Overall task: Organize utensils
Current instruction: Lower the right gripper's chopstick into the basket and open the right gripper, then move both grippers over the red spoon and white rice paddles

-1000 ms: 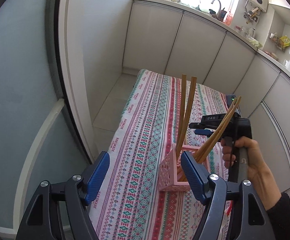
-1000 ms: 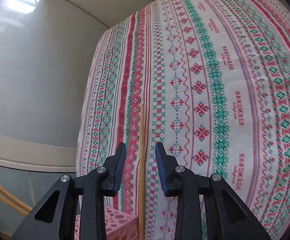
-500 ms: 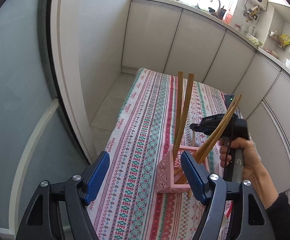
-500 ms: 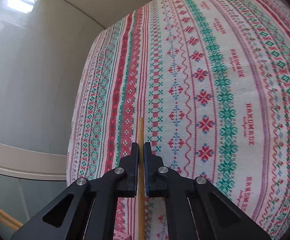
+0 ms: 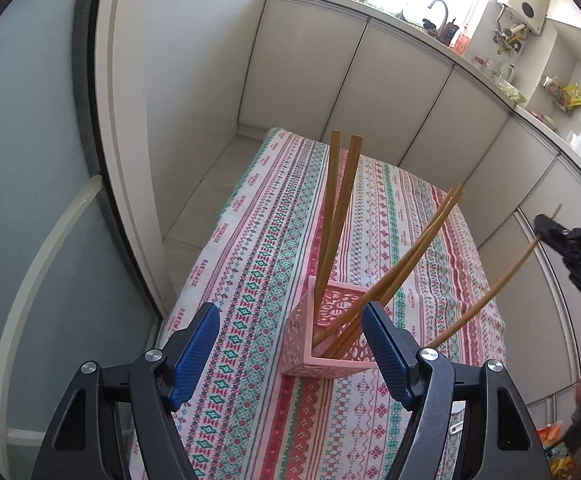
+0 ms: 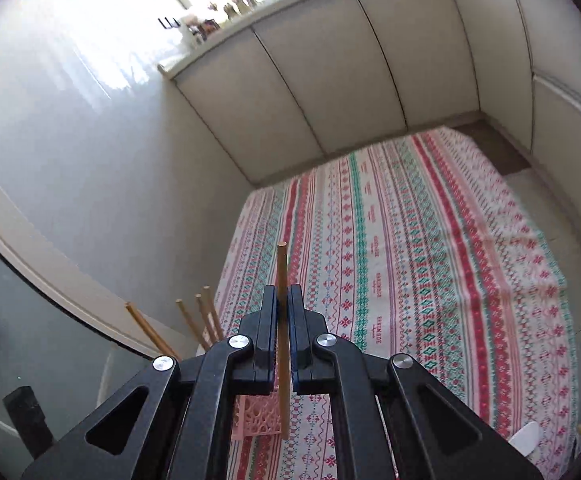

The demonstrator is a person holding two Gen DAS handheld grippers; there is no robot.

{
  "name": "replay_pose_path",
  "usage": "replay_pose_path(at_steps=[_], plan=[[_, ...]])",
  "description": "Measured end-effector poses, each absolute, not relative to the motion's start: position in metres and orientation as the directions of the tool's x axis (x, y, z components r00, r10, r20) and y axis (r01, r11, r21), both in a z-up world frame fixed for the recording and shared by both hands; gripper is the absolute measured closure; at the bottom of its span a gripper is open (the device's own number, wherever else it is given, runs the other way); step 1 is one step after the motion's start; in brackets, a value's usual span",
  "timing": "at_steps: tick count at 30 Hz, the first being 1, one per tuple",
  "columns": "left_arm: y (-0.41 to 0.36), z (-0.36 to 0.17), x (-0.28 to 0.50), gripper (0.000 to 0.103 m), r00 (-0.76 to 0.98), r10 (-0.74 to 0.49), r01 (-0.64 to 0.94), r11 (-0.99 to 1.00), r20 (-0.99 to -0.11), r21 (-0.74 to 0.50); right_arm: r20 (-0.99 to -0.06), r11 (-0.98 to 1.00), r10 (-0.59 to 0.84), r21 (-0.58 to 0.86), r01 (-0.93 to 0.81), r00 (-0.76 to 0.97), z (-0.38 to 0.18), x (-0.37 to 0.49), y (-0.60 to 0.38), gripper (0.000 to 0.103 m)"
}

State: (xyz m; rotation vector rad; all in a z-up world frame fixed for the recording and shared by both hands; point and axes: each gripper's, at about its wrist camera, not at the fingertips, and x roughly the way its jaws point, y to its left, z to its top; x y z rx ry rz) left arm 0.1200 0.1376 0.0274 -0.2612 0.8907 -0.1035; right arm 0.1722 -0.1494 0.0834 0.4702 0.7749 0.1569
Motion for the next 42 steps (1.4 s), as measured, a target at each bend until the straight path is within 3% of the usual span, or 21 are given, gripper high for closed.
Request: replay_pose_path(at_steps=[6,9,19,27,34,38,42], plan=[[0.142,0.029,0.121,0.027,0.632,-0.200,-0.029,0.959,-0.749,-0.281,-0.504,0.874,0.319,0.485,-0.042,0.803,0.145,0.133,-0.143,0.098],[0.141,0.027,0.123,0.027,0.624,-0.208,-0.029,0.957,-0.754,-0.288,-0.481,0.893,0.316,0.443,-0.085,0.818,0.152,0.132,-0.116,0.098],[0.147,0.025,0.125,0.027,0.618,-0.189,-0.047,0.960,-0.763,-0.275,-0.570,0.932,0.309,0.342,-0.122,0.762,0.078,0.164,-0.043,0.098],[0.148,0.022,0.128,0.027,0.603,-0.189,-0.048,0.961,-0.775,-0.272,-0.611,0.922,0.342,0.366,-0.128,0.714,0.060,0.179,-0.038,0.096],[0.142,0.022,0.124,0.027,0.597,-0.202,-0.013,0.965,-0.776,-0.261,-0.615,0.918,0.334,0.383,-0.100,0.714,0.079,0.160,-0.060,0.076],[0.130,0.024,0.120,0.027,0.584,-0.230,0.028,0.964,-0.779,-0.263,-0.661,0.931,0.296,0.360,-0.054,0.690,0.079,0.136,-0.081,0.065],[0.110,0.024,0.115,0.020,0.565,-0.237,0.075,0.969,-0.790,-0.236,-0.713,0.937,0.260,0.348,0.007,0.652,0.068,0.112,-0.111,0.056]])
